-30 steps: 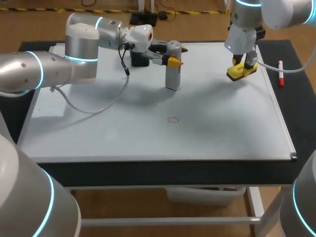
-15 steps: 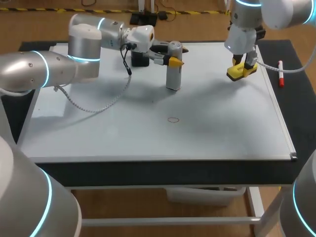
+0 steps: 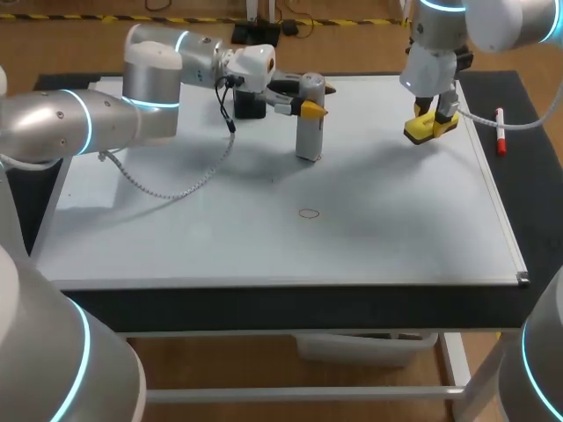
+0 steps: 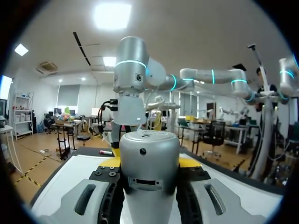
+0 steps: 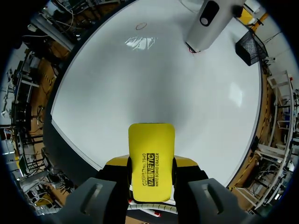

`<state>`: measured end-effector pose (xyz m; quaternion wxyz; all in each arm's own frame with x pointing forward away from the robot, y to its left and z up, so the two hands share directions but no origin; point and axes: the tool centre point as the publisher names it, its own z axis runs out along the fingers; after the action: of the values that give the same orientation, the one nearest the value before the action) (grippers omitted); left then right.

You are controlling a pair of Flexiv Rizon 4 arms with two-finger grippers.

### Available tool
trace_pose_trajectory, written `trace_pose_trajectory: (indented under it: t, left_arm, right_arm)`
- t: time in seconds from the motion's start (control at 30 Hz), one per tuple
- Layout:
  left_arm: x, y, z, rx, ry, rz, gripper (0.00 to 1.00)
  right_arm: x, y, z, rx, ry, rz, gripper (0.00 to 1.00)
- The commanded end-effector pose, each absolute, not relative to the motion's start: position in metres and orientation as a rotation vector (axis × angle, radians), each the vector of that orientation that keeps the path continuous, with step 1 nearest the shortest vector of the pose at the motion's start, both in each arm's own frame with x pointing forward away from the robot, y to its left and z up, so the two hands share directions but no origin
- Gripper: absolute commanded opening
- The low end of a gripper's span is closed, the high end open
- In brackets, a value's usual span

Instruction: Pick up the inspection probe, press it on each red-marked spot on the whiteboard one by one, put down the probe, pick up the eraser, and wipe off all the red marks.

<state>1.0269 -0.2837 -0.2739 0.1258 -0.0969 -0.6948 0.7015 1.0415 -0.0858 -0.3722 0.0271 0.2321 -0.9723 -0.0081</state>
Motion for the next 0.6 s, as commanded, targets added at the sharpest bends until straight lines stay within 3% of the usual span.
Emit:
trace_pose_trajectory:
  t: [0.03,0.6]
  left_arm:
    - [1.0298,-0.2847,-0.275,-0.283,-2.019,2.035,0.0]
    - [1.0295,-0.2861,-0.2784,-0.279,-2.022,2.017,0.0]
  right_arm:
    - [1.0428,-0.086,-0.3718,0.718,-2.999,-0.021,0.0]
    - [1.0428,-0.086,-0.3718,0.718,-2.999,-0.021,0.0]
